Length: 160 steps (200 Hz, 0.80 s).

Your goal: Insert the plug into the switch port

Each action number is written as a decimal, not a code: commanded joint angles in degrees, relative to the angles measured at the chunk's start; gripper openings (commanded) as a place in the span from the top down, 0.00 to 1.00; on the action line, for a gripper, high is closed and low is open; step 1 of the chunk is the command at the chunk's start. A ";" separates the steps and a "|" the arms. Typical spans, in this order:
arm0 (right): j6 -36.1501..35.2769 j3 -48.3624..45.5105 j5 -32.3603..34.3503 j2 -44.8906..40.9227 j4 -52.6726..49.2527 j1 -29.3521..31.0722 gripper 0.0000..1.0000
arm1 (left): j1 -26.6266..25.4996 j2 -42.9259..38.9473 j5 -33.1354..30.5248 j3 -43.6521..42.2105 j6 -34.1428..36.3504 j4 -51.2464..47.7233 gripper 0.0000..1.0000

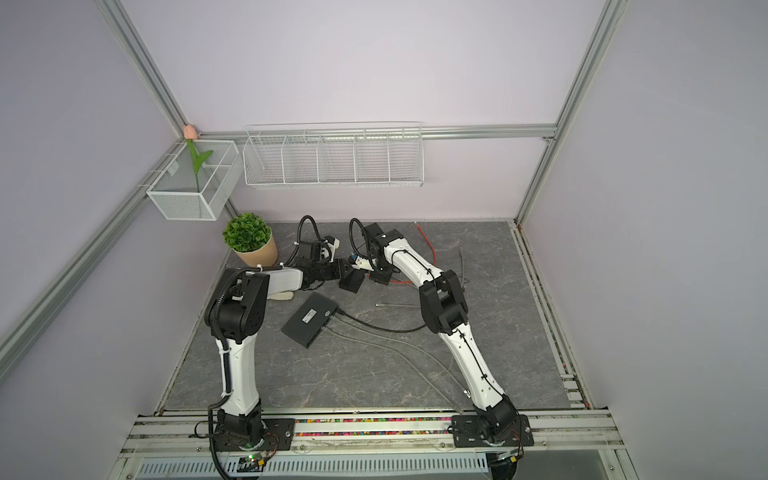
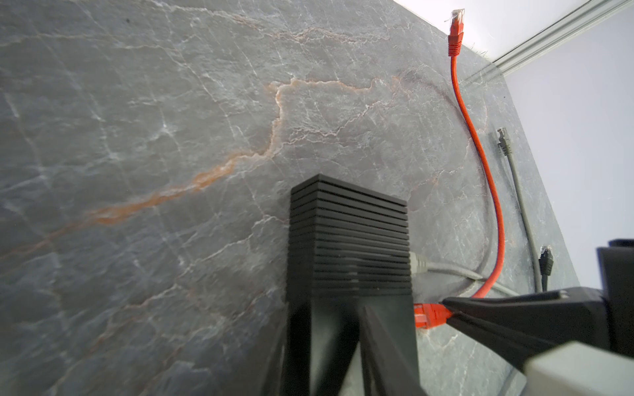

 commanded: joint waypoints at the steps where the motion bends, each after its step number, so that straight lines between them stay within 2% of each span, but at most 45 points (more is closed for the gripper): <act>1: 0.32 -0.81 -2.56 -3.41 1.42 0.15 0.93 | -0.54 1.08 1.27 0.32 -0.13 0.32 0.65; 160: 1.29 -0.82 -7.12 -3.04 2.33 2.22 0.93 | -1.60 1.84 1.92 0.55 -0.80 0.92 0.66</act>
